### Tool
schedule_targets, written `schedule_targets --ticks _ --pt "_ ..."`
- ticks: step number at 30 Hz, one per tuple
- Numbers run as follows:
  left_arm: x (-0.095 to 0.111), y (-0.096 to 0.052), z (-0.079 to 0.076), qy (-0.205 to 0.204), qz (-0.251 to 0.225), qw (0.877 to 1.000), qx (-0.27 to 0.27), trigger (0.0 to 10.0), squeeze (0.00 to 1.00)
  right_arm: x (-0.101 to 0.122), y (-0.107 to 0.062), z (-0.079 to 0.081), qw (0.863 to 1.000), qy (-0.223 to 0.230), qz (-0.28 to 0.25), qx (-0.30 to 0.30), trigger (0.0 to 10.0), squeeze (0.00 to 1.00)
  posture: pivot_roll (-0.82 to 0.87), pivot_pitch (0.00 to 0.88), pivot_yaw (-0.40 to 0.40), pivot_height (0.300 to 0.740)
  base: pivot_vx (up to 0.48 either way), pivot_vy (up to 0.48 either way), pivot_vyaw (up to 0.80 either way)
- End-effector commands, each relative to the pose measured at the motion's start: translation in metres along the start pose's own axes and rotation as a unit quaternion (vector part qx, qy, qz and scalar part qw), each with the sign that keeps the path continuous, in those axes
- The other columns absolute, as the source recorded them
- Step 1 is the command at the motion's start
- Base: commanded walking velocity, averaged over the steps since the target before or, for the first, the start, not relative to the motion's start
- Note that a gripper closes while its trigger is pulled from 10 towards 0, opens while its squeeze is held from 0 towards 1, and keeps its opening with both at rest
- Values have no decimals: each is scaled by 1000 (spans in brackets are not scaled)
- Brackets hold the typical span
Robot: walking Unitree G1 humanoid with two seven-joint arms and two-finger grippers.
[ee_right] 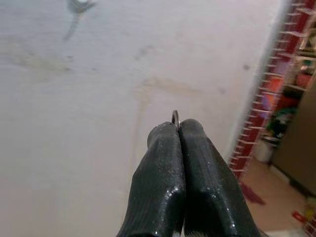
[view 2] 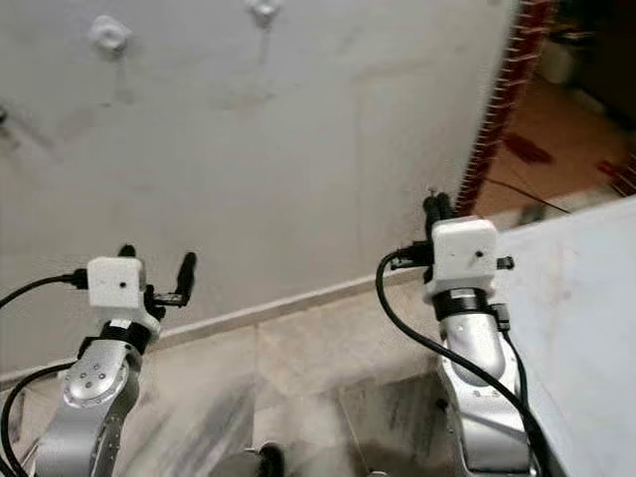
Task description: Hang keys on a hook
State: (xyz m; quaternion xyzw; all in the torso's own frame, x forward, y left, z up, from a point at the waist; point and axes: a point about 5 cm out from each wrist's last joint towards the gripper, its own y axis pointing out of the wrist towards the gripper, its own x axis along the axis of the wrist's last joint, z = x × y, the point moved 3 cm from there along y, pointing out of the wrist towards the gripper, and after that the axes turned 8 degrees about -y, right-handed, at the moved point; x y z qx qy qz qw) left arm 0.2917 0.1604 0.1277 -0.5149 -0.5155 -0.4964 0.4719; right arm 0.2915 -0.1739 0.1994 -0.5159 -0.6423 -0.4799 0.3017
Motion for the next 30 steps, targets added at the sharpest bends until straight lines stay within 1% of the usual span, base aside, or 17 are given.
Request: schedule_targets --ticks 1,9,18,19,20,21,22,24,27,30 --pt "-2 -2 8 4 4 1000 12 10000 0 5 1 8 1000 13 -8 16 0 0 -64 157 53 740 0 0 800" --pt "-2 -3 7 7 2 1000 13 10000 0 7 6 16 999 20 -15 33 0 0 -49 154 41 740 0 0 800" --pt "-3 -4 7 10 1 1000 19 10000 0 9 9 20 998 27 -22 53 0 0 -49 154 34 740 0 0 800" --pt "-3 -4 7 9 1 1000 18 10000 0 9 9 20 998 29 -21 55 0 0 -49 155 33 740 0 0 0" --pt "-4 -4 7 9 2 1000 18 10000 0 9 10 20 998 33 -20 53 3490 0 -48 155 33 740 0 0 0" --pt "-4 -4 7 9 2 1000 18 10000 0 9 10 20 998 33 -20 53 3490 0 -48 155 33 740 0 0 0" --pt "-3 -3 7 9 1 1000 18 10000 0 8 11 20 998 43 -17 50 10000 0 -48 156 32 740 0 0 0" --pt "-3 -3 6 10 0 1000 18 10000 0 8 12 20 998 47 -15 50 10000 0 -46 155 32 740 0 0 0" --pt "-2 -2 6 12 -3 1000 18 10000 0 10 13 23 997 40 -21 60 10000 0 -42 159 32 740 0 0 0" --pt "-2 -2 5 12 -4 1000 17 10000 0 11 15 27 997 31 -23 73 10000 0 -39 159 31 740 0 0 592"
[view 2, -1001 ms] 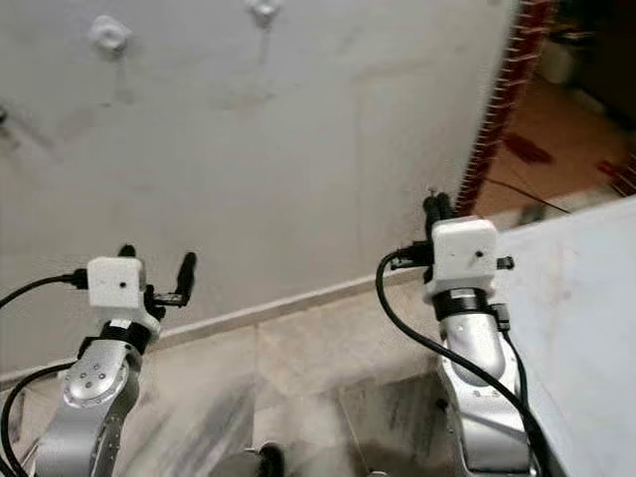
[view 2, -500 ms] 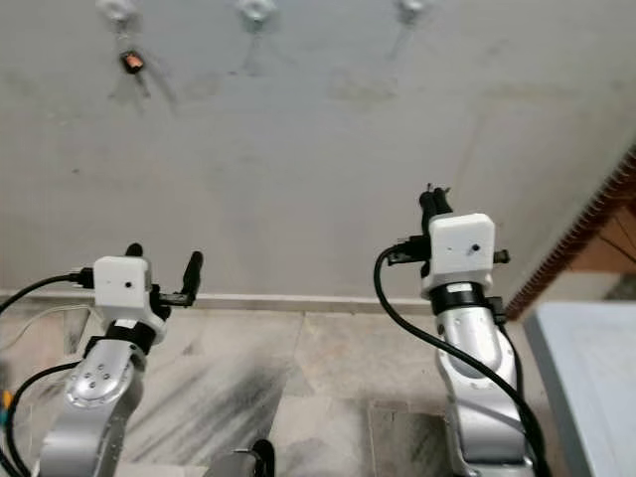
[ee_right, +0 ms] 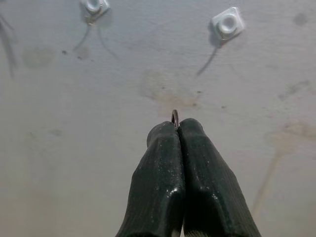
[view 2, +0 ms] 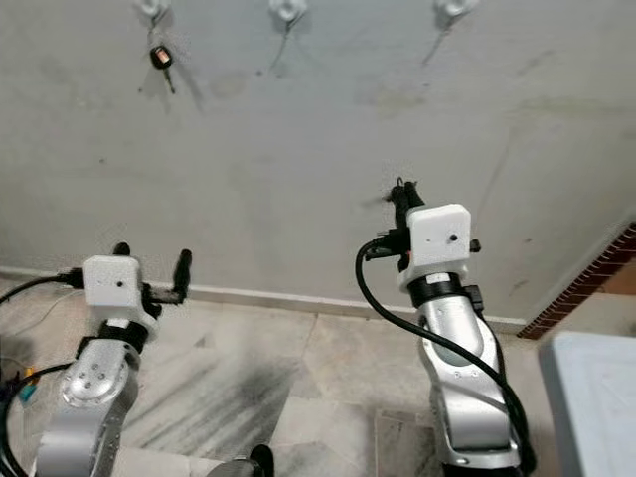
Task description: Hang keys on a hook
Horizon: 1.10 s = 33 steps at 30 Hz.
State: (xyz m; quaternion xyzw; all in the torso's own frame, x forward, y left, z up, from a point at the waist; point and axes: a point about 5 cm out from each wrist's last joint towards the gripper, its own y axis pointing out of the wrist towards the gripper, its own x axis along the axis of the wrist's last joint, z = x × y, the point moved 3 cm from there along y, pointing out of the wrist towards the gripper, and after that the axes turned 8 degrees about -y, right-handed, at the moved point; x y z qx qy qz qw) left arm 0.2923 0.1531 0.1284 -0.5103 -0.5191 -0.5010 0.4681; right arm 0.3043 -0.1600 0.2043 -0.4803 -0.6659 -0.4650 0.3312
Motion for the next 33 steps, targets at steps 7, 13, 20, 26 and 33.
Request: schedule_targets --ticks 7,13,20,26,33 --pt "0 1 13 8 1 1000 18 10000 0 4 5 17 999 11 -6 30 10000 0 -37 159 33 740 0 0 800" --pt "2 7 7 -22 2 1000 -3 10000 0 4 8 13 1000 27 -8 14 10000 0 -40 160 36 740 0 0 533" --pt "1 14 2 -41 10 999 -29 10000 0 3 10 10 999 41 -3 -2 10000 0 -42 161 37 740 0 0 0" --pt "1 17 -3 -54 15 997 -48 10000 0 0 11 9 999 51 10 -10 10000 0 -40 158 39 740 0 0 -580" --pt "4 20 -11 -74 10 995 -72 10000 0 0 14 10 998 59 10 -11 10000 0 -43 157 42 740 0 0 -758"
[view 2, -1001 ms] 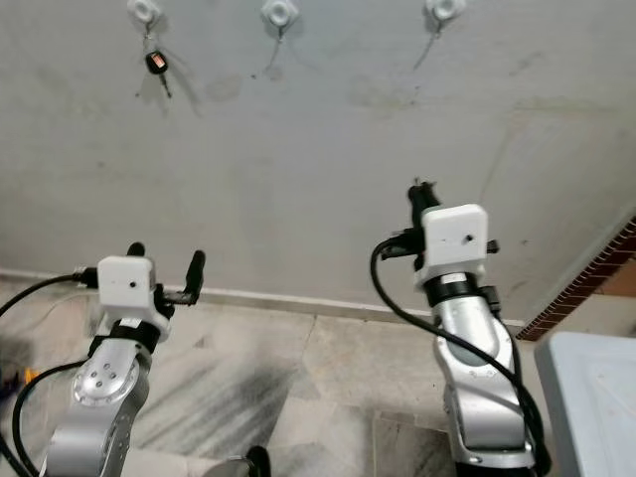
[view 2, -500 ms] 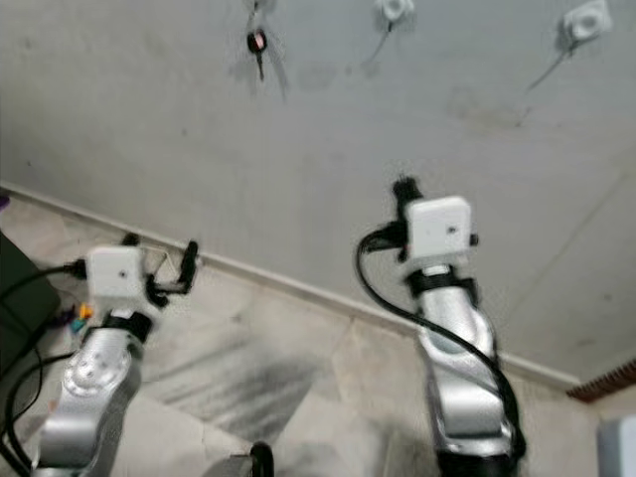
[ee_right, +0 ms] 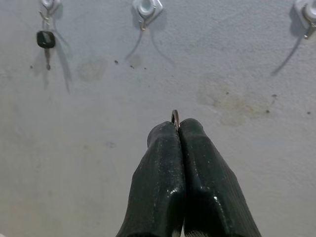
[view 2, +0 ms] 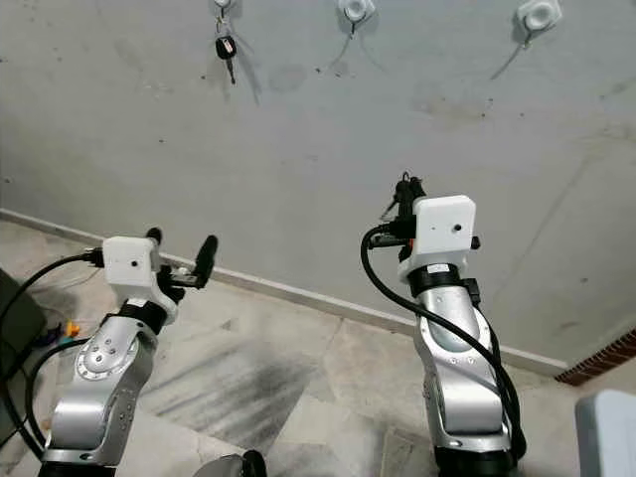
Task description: Hang keys on a hook
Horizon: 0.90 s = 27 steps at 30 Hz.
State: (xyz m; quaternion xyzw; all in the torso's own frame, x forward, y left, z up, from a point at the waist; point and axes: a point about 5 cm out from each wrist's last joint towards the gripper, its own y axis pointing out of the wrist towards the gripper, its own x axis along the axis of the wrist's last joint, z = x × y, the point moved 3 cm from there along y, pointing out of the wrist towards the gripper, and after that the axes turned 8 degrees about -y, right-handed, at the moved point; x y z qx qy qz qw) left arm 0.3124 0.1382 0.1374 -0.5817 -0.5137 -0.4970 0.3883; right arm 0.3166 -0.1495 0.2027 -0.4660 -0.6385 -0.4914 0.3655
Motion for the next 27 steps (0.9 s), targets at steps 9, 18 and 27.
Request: schedule_targets --ticks 9,18,27 --pt "-1 1 3 -1 6 1000 -5 10000 0 2 3 0 1000 14 2 -6 10000 0 -43 154 44 740 0 0 -757" --pt "-3 -3 -5 -7 6 1000 -29 10000 0 2 4 2 1000 13 -7 -1 10000 0 -40 146 42 740 32 0 -674" --pt "-1 -3 -1 -28 -4 999 -16 10000 1000 -4 3 8 1000 14 -3 11 10000 0 -34 140 37 740 171 0 0"
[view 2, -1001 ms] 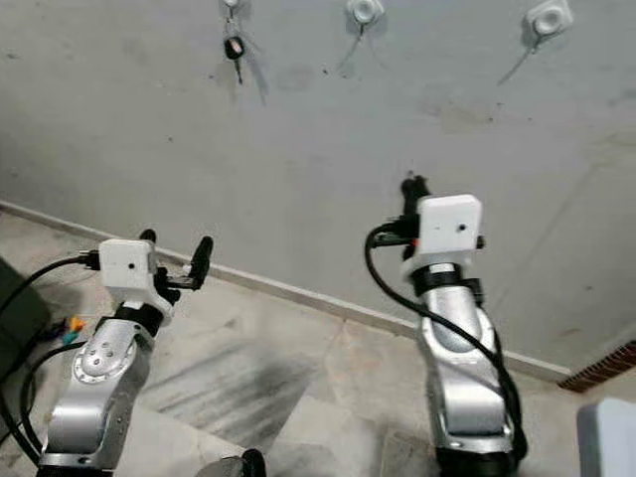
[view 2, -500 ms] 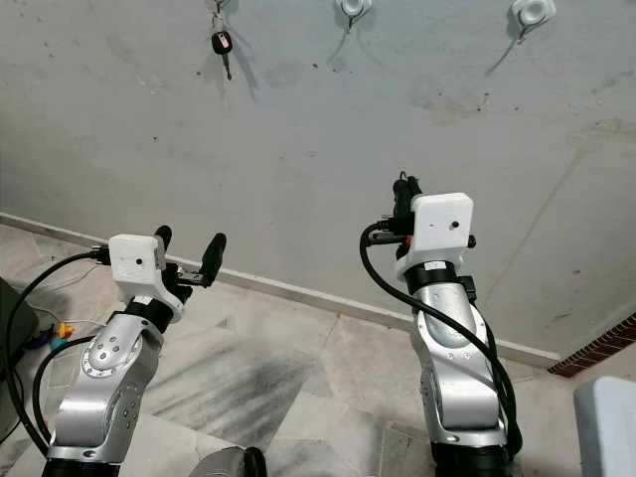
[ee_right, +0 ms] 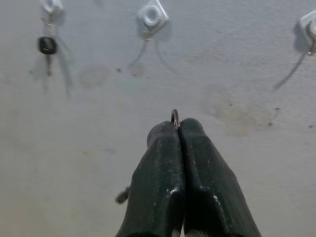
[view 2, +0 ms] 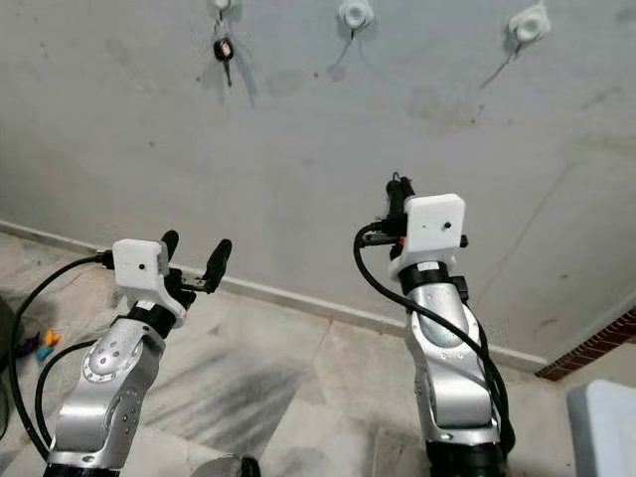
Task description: Hang keys on a hook
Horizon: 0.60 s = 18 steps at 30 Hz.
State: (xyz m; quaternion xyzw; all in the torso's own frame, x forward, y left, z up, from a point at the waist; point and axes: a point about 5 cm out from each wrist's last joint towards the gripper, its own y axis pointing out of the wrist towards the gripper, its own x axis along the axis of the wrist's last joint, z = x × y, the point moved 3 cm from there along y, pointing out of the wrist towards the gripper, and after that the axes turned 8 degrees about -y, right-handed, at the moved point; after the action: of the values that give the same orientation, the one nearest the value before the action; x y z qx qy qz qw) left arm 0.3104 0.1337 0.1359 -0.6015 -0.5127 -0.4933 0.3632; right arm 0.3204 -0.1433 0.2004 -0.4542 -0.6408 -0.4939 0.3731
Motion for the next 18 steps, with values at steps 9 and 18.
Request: schedule_targets --ticks 9,18 --pt "0 -2 8 13 -1 1000 23 10000 965 -3 0 2 1000 4 1 4 10000 0 -38 140 40 740 0 0 0" --pt "2 -3 5 16 -10 1000 13 10000 1000 -4 -1 1 1000 5 3 3 10000 0 -41 142 40 740 0 0 0"
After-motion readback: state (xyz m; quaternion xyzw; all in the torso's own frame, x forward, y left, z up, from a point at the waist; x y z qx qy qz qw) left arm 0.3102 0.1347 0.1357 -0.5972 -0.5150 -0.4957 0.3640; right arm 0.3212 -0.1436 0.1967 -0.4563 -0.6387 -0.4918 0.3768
